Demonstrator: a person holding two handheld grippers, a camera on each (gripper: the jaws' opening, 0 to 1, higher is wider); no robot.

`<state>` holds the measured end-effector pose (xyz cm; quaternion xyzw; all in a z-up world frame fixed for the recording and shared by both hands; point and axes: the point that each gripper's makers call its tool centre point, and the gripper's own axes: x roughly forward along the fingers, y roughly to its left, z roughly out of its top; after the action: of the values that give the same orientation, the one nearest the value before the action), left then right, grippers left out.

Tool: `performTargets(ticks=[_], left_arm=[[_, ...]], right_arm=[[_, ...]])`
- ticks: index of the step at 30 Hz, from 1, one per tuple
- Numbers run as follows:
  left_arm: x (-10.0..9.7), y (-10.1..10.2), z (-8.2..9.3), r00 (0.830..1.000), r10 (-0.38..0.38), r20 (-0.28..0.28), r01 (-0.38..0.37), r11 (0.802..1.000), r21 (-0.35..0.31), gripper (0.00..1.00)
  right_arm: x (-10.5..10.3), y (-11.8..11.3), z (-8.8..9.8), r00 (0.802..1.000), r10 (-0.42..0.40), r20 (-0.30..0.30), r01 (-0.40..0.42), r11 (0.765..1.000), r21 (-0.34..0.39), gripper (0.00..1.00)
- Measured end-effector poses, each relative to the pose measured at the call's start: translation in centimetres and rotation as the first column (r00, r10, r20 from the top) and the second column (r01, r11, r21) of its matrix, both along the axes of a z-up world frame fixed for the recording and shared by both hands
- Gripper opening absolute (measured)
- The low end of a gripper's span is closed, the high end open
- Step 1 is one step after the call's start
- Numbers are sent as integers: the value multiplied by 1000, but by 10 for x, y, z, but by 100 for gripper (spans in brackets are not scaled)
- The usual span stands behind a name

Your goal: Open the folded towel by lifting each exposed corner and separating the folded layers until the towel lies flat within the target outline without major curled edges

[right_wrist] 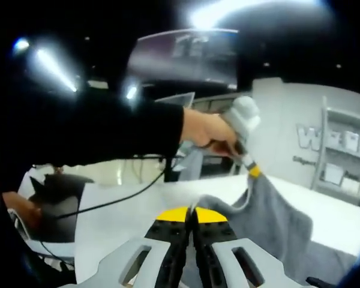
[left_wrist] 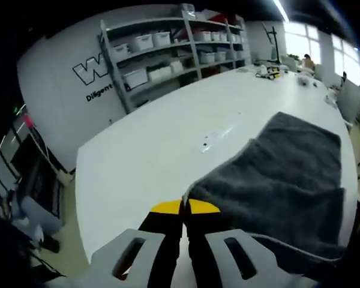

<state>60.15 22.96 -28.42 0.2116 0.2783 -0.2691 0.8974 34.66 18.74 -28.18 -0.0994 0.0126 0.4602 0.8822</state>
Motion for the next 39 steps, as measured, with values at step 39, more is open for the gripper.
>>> performTargets(ticks=[39], left_arm=[[-29, 85, -12, 998, 66, -10, -65, 993, 99, 1]], right_arm=[[-16, 83, 17, 982, 181, 60, -171, 976, -137, 0]])
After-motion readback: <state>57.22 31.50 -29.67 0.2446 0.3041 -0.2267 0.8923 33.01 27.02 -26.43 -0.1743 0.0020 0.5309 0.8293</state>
